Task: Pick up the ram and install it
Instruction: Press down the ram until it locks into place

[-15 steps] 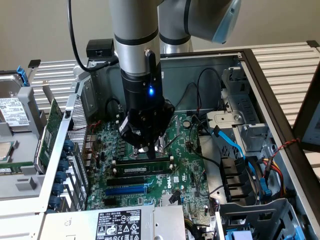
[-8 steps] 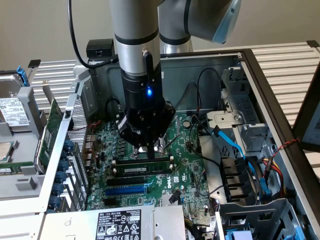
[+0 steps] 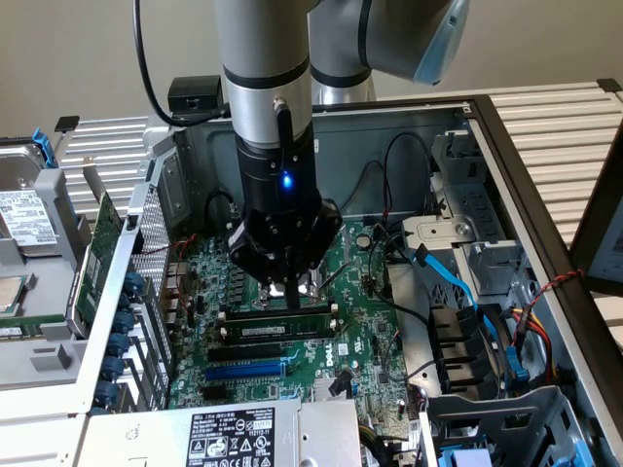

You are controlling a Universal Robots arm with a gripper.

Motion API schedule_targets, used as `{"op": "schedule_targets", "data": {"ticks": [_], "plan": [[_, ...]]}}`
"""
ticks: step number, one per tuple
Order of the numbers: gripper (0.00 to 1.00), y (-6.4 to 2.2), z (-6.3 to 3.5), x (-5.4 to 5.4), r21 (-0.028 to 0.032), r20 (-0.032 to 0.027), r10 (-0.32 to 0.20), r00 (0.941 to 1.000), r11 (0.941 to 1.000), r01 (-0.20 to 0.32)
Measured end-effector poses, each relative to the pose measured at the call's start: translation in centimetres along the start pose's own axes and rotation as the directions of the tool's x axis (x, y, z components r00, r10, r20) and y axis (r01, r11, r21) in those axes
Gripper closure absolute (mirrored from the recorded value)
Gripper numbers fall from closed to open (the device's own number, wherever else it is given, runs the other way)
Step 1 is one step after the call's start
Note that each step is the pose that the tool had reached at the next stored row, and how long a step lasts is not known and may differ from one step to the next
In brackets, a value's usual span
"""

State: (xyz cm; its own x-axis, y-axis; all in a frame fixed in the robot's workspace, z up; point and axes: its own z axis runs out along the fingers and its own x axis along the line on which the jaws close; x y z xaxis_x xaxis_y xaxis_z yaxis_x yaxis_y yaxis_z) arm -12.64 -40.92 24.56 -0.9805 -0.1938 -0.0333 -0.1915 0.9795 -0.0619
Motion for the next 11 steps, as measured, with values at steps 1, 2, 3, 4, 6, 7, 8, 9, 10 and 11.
{"op": "schedule_targets", "data": {"ticks": [1, 2, 3, 4, 6, 7, 8, 9, 10, 11], "plan": [[0.90, 0.00, 0.00, 0.00, -0.0002, -0.0008, 0.015, 0.9999, 0.9999, -0.015], [0.90, 0.00, 0.00, 0.00, -0.0004, -0.0016, 0.028, 0.9996, 0.9996, -0.028], [0.90, 0.00, -0.01, 0.00, -0.0004, -0.0024, 0.043, 0.9991, 0.9991, -0.043], [0.90, 0.00, 0.00, 0.00, -0.0006, -0.0031, 0.058, 0.9983, 0.9983, -0.058], [0.90, 0.00, 0.00, 0.00, -0.0012, -0.0046, 0.086, 0.9962, 0.9963, -0.087], [0.90, 0.00, 0.01, 0.00, -0.0017, -0.0052, 0.100, 0.9950, 0.9950, -0.100], [0.90, 0.00, 0.01, -0.01, -0.0028, -0.0058, 0.113, 0.9936, 0.9936, -0.113], [0.90, 0.00, 0.01, 0.00, -0.0042, -0.0065, 0.127, 0.9919, 0.9919, -0.127], [0.90, 0.00, 0.01, 0.00, -0.0056, -0.0072, 0.140, 0.9902, 0.9902, -0.140], [0.90, 0.00, 0.01, 0.00, -0.0071, -0.0079, 0.152, 0.9884, 0.9884, -0.152]]}}
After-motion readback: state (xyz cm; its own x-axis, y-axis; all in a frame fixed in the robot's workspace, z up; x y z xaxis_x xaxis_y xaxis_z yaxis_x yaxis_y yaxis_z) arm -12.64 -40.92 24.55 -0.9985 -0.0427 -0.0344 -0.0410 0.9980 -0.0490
